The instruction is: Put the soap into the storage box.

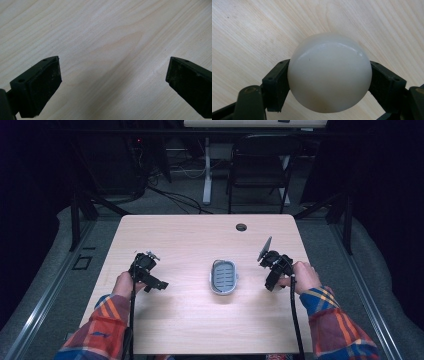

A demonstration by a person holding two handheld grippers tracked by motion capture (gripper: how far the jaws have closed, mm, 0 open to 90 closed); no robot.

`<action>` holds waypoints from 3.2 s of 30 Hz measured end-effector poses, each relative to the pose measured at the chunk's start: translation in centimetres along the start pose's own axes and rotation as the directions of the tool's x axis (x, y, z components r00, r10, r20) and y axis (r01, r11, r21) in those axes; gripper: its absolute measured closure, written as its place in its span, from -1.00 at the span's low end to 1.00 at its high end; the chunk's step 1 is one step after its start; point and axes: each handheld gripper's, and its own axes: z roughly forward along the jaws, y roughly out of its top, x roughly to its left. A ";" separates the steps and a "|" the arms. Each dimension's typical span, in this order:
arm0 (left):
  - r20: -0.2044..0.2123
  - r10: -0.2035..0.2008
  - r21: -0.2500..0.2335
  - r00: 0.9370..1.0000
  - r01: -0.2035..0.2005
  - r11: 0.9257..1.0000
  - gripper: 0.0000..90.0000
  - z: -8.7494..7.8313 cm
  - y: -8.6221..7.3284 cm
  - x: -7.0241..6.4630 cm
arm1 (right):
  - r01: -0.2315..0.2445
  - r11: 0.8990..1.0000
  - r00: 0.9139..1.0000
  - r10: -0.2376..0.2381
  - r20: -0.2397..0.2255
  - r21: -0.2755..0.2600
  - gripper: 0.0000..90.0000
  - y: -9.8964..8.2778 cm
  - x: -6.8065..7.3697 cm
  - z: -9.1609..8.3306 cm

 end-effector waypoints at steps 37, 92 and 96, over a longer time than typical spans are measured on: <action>0.006 0.007 0.004 1.000 -0.007 1.000 -1.00 0.1 0.1 -0.2 | 0.070 0.998 0.998 -0.070 0.010 0.002 -0.46 3.9 0.9 -2.4; 0.008 0.015 0.009 1.000 -0.015 1.000 -1.00 0.1 0.0 -0.1 | 0.205 0.978 0.979 -0.205 0.007 -0.048 -0.46 10.7 5.1 -4.1; 0.011 0.013 0.008 1.000 -0.013 1.000 -1.00 0.1 0.0 -0.1 | 0.219 0.975 0.976 -0.219 0.001 -0.046 -0.46 11.3 5.6 -4.0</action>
